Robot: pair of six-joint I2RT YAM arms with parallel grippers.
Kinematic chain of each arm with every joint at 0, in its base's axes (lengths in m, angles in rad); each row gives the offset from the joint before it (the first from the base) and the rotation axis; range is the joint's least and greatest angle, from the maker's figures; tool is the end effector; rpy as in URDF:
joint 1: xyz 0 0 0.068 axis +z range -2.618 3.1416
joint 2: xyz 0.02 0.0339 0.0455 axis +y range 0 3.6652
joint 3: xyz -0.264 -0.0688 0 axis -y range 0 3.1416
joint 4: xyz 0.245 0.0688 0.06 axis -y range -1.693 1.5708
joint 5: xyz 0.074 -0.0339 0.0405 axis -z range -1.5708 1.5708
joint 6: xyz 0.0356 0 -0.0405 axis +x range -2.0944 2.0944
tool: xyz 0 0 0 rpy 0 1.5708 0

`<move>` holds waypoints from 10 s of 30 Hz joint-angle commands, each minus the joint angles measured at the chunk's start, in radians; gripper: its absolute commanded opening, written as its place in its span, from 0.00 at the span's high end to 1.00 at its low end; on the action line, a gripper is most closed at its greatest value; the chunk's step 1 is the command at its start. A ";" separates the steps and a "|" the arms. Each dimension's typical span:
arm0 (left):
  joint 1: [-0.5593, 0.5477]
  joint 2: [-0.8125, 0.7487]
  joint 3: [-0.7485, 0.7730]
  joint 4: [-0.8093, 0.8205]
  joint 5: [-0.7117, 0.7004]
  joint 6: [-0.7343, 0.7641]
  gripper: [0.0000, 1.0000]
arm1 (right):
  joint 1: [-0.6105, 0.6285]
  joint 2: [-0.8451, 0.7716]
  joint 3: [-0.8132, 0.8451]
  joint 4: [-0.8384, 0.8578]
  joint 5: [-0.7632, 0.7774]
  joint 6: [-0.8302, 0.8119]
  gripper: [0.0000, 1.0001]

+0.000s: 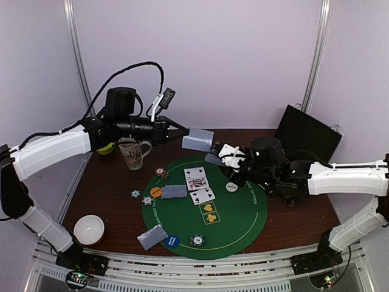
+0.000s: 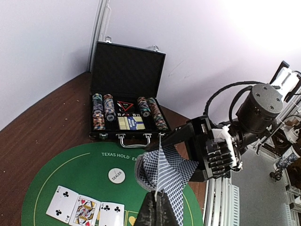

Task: Distribute texas hold em gaming equipment
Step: Pick up the poker card from the face-down deck piles, then distribute the poker card in the community card area, then pick up the poker card from the face-down deck piles, then distribute the poker card in the community card area.

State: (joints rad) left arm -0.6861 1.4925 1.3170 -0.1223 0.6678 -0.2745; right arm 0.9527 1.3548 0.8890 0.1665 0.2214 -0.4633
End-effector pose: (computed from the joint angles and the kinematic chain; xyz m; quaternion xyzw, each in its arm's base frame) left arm 0.2557 -0.2379 0.3631 0.3459 0.7039 -0.4932 0.3762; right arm 0.1878 0.2507 0.2829 -0.4702 0.6502 0.0567 0.5941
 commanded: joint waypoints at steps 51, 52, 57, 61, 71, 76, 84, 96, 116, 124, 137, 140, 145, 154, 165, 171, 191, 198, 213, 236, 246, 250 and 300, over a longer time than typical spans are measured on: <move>-0.265 0.303 -0.611 0.955 -0.351 -0.087 1.00 | -0.094 -0.210 -0.069 -0.093 -0.008 0.057 0.53; -0.266 0.311 -0.602 0.940 -0.365 -0.102 1.00 | -0.095 -0.212 -0.068 -0.097 -0.008 0.058 0.53; -0.261 0.356 -0.528 0.734 -0.470 -0.235 1.00 | -0.094 -0.219 -0.073 -0.105 -0.002 0.058 0.53; -0.264 0.372 -0.535 0.705 -0.454 -0.284 1.00 | -0.095 -0.226 -0.074 -0.104 0.001 0.057 0.53; -0.263 0.424 -0.460 0.566 -0.507 -0.308 1.00 | -0.095 -0.232 -0.073 -0.111 0.010 0.053 0.53; -0.263 0.427 -0.438 0.477 -0.584 -0.337 1.00 | -0.095 -0.240 -0.073 -0.120 0.011 0.051 0.53; -0.266 0.381 -0.473 0.497 -0.605 -0.335 0.88 | -0.095 -0.251 -0.070 -0.135 0.009 0.057 0.53; -0.268 0.373 -0.434 0.377 -0.550 -0.224 0.83 | -0.095 -0.275 -0.062 -0.161 0.010 0.061 0.53; -0.268 0.400 -0.357 0.238 -0.459 -0.117 0.73 | -0.095 -0.300 -0.069 -0.183 0.021 0.063 0.53; -0.268 0.375 -0.356 0.225 -0.421 -0.100 0.70 | -0.094 -0.295 -0.064 -0.187 0.019 0.061 0.53; -0.245 0.368 -0.315 0.133 -0.390 -0.101 0.60 | -0.095 -0.299 -0.052 -0.205 0.016 0.061 0.53; -0.212 0.337 -0.344 0.154 -0.375 -0.141 0.53 | -0.095 -0.302 -0.050 -0.213 0.012 0.056 0.53; -0.205 0.296 -0.359 0.149 -0.374 -0.156 0.47 | -0.094 -0.306 -0.047 -0.219 0.009 0.052 0.53; -0.187 0.036 -0.313 0.280 -0.336 -0.009 0.29 | -0.092 -0.304 -0.029 -0.252 -0.074 0.027 0.52; -0.158 0.124 0.069 0.073 -0.098 -0.090 0.12 | -0.031 -0.207 0.044 -0.230 -0.083 -0.042 0.52; -0.145 0.148 0.053 0.149 -0.079 -0.145 0.11 | 0.002 -0.161 0.066 -0.208 -0.067 -0.079 0.53; -0.132 0.194 0.084 -0.034 -0.159 -0.074 0.52 | 0.028 -0.113 0.080 -0.167 -0.068 -0.110 0.53; -0.129 0.171 0.047 0.035 -0.044 -0.095 0.84 | 0.029 -0.120 0.070 -0.173 -0.051 -0.107 0.53; -0.094 0.051 -0.057 0.096 -0.044 -0.145 1.00 | -0.018 -0.148 0.009 -0.167 0.024 -0.059 0.53; -0.368 0.093 -0.563 0.548 -0.484 -0.754 1.00 | -0.113 -0.185 -0.075 -0.200 0.171 0.058 0.54; -0.459 0.228 -0.616 0.663 -0.589 -0.925 1.00 | -0.112 -0.238 -0.128 -0.223 0.156 0.058 0.54; -0.459 0.259 -0.592 0.632 -0.584 -0.937 1.00 | -0.112 -0.253 -0.141 -0.229 0.158 0.061 0.54; -0.427 -0.048 -0.532 0.347 -0.828 -0.603 0.61 | -0.253 -0.231 -0.307 -0.512 0.000 0.062 0.53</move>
State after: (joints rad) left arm -1.1446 1.5753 0.7174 0.2882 -0.0334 -1.1255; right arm 0.7280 1.1278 0.6071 -0.3077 0.2546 -0.3943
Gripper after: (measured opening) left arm 0.379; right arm 0.474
